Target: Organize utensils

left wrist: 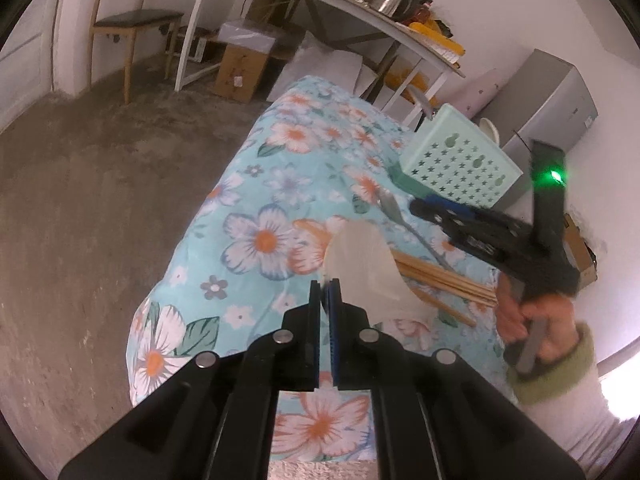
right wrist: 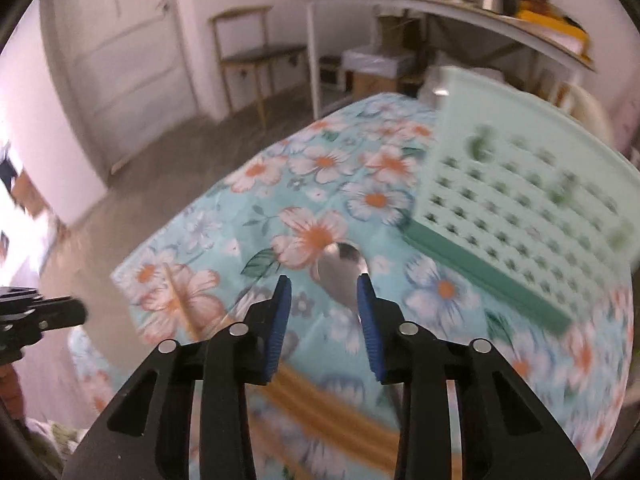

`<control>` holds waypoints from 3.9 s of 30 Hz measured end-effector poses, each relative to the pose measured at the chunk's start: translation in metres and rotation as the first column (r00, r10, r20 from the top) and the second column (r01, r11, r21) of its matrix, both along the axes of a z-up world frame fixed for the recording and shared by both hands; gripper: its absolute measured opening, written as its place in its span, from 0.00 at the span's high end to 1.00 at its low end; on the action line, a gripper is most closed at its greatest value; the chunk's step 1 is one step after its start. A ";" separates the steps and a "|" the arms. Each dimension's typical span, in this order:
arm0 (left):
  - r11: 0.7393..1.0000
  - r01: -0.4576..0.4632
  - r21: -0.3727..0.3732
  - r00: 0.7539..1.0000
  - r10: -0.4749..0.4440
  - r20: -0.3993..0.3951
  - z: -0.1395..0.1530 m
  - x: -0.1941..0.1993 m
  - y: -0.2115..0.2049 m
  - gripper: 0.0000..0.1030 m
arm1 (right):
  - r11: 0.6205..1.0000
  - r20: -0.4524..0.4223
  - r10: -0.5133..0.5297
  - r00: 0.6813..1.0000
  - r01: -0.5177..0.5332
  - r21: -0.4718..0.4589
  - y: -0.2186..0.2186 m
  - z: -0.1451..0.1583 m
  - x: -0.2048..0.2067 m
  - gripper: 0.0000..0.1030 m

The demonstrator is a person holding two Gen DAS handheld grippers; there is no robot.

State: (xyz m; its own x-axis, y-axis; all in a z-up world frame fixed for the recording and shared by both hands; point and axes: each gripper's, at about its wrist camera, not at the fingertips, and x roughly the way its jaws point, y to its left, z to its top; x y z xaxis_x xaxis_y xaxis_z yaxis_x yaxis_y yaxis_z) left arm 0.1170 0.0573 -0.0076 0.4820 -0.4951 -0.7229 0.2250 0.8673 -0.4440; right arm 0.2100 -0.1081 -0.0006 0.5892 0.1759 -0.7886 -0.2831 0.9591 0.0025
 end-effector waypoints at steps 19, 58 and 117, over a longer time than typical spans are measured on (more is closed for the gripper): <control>0.999 -0.007 -0.034 0.999 0.005 -0.036 -0.017 0.006 0.014 0.96 | 0.967 0.013 0.032 0.999 -0.028 -0.252 0.016 -0.029 0.033 0.97; 0.999 0.017 0.042 0.777 -0.040 0.628 0.199 0.049 -0.070 0.99 | 0.863 0.481 -0.430 0.764 0.192 0.468 -0.148 0.142 -0.148 1.00; 0.957 0.288 -0.025 0.935 -0.276 0.225 0.094 0.175 -0.155 0.62 | 0.892 0.641 -0.376 0.669 0.075 0.445 -0.190 0.185 -0.032 1.00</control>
State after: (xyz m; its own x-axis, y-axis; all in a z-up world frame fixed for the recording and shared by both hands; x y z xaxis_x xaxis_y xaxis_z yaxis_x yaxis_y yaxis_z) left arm 0.2925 -0.0975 0.0865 0.4586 -0.6705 -0.5832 0.5529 0.7291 -0.4034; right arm 0.1784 -0.2985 0.1839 0.9906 0.1319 -0.0370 -0.1188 0.9617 0.2471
